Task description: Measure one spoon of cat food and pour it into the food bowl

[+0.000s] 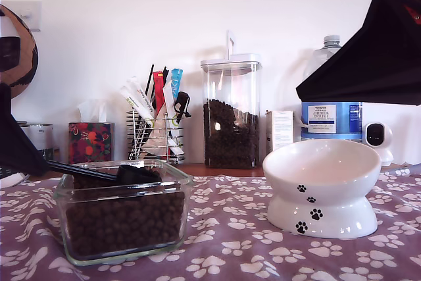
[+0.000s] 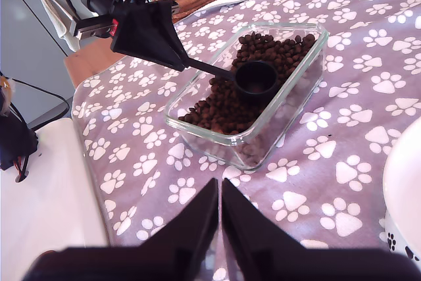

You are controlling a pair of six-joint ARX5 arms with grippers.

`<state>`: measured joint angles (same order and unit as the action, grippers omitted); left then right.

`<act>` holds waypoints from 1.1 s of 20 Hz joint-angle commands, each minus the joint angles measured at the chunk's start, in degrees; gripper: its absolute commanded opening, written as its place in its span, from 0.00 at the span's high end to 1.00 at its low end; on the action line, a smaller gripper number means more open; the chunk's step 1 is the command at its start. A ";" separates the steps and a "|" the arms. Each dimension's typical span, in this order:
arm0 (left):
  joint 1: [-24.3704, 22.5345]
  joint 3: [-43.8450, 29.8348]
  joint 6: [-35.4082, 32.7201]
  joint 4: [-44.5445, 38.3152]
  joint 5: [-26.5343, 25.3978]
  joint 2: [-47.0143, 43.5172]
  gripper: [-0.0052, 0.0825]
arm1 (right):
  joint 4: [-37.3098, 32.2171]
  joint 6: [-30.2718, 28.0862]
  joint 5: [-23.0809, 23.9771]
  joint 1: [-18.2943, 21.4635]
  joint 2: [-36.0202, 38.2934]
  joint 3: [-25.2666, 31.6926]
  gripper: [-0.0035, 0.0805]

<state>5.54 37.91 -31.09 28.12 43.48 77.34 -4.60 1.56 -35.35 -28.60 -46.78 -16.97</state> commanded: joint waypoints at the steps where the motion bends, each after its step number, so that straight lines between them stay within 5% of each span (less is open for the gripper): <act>1: -0.17 0.11 -0.31 1.05 0.48 -0.22 0.97 | 0.04 -0.13 0.07 -0.24 -0.24 0.68 0.97; 9: -0.13 2.73 -0.48 4.68 -0.81 -4.42 0.97 | 0.24 -0.13 0.07 -0.24 -0.24 0.68 0.97; 15: 0.26 2.73 -2.91 2.91 -12.33 -17.38 0.97 | 0.24 -0.13 0.07 -0.26 -0.24 0.68 0.97; 22: 10.36 2.73 -11.43 3.54 -28.70 -21.09 0.97 | 0.20 -0.09 -0.02 -0.26 -0.24 0.68 0.97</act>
<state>14.57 40.40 -41.30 31.79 16.16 55.75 -4.21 1.58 -35.35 -28.60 -46.78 -16.97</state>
